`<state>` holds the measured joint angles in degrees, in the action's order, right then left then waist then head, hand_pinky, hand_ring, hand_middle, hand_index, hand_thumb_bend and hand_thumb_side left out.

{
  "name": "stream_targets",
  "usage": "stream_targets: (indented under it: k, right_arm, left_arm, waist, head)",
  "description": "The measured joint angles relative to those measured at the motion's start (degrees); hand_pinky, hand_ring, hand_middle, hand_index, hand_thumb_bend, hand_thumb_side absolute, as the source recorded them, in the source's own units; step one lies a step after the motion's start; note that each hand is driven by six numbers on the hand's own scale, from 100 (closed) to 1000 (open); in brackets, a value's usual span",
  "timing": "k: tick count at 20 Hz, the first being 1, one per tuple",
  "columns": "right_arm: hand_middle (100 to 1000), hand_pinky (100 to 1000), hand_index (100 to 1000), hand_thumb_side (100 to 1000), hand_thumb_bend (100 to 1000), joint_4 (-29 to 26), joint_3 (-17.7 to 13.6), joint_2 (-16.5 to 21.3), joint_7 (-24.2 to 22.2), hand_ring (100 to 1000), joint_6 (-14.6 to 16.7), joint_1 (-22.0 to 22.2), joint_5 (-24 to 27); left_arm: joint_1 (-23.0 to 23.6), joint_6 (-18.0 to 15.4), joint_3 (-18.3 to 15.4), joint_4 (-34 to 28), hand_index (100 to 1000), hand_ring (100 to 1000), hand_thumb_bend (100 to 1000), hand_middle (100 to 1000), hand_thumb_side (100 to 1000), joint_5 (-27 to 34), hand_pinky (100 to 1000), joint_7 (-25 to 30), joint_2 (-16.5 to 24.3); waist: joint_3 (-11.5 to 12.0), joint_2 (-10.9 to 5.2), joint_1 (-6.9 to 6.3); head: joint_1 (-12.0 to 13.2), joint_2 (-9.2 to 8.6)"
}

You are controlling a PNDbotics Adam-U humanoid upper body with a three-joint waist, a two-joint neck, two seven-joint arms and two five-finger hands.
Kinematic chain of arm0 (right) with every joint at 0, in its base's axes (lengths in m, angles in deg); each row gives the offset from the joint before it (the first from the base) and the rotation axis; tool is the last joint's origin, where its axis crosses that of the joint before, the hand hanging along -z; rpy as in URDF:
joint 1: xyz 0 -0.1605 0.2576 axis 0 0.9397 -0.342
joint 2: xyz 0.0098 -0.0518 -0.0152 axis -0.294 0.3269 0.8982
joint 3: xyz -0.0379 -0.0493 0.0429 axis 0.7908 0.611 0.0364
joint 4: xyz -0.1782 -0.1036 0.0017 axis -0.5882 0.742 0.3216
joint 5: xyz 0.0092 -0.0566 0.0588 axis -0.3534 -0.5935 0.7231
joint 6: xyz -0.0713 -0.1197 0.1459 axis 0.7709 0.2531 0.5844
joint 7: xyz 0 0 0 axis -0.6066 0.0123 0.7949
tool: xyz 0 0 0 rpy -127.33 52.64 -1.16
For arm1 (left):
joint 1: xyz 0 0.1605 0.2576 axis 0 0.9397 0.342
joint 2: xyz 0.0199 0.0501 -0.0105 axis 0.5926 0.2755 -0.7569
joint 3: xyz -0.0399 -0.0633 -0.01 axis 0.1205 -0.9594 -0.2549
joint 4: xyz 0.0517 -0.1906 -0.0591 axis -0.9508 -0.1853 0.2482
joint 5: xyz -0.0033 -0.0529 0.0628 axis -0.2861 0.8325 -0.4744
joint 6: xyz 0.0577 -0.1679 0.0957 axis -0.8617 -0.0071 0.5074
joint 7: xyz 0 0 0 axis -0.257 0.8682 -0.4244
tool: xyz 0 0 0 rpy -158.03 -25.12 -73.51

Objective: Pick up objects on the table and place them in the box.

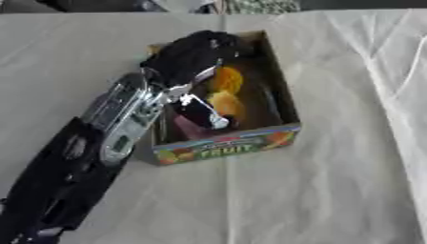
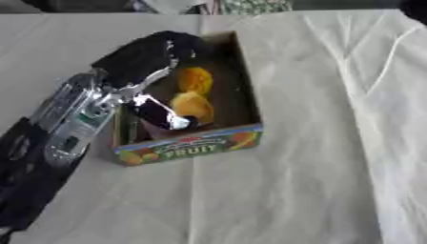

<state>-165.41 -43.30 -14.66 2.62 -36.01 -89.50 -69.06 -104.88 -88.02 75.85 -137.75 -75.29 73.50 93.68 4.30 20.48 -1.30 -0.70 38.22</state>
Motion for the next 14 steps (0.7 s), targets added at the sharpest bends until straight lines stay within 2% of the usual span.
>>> stream_targets:
  k: [2, 6, 7, 9, 11, 14]
  right_arm:
    - [697, 805, 724, 713, 100, 0.0, 0.0, 0.0, 0.03, 695, 0.02, 0.0, 0.0]
    - [698, 805, 726, 708, 100, 0.0, -0.07, 0.0, 0.19, 698, 0.33, -0.05, 0.0]
    - [699, 806, 727, 706, 100, 0.0, -0.13, 0.0, 0.2, 699, 0.48, -0.05, 0.0]
    - [704, 807, 730, 709, 100, 0.0, -0.41, 0.0, 0.36, 703, 0.8, -0.05, -0.07]
    - [709, 808, 736, 708, 100, 0.0, -0.66, 0.0, 0.48, 708, 1.16, -0.04, -0.25]
    - [717, 812, 743, 708, 100, 0.0, -1.07, -0.02, 0.69, 716, 1.72, -0.05, -0.48]
  left_arm:
    - [0.0, 1.81, -2.16, -3.5, 895, 862, 254, 830, 358, 4.0, 839, -3.13, 1.04]
    - [1.32, 6.38, -8.45, -11.22, 884, 843, 179, 820, 456, 18.79, 818, -13.05, 4.92]
    - [2.28, 7.24, -10.26, -13.12, 875, 831, 145, 809, 518, 22.34, 803, -15.91, 6.12]
    - [4.83, 8.36, -13.81, -16.65, 847, 797, 160, 772, 533, 29.05, 768, -21.7, 8.56]
    - [7.67, 7.68, -17.04, -18.79, 841, 790, 207, 765, 536, 35.64, 761, -28.21, 10.67]
    - [13.05, 2.9, -21.12, -20.15, 860, 802, 251, 781, 545, 44.75, 768, -37.69, 13.05]
  waist:
    - [0.15, -0.04, -0.02]
    - [0.51, -0.14, -0.07]
    - [0.64, -0.14, -0.06]
    - [0.86, -0.14, 0.0]
    - [0.99, -0.09, 0.05]
    - [1.3, 0.4, 0.45]
  head:
    - [-0.22, 0.02]
    - [-0.8, 0.05]
    - [-0.95, 0.06]
    - [-1.15, 0.06]
    - [-1.27, 0.06]
    - [-1.27, 0.04]
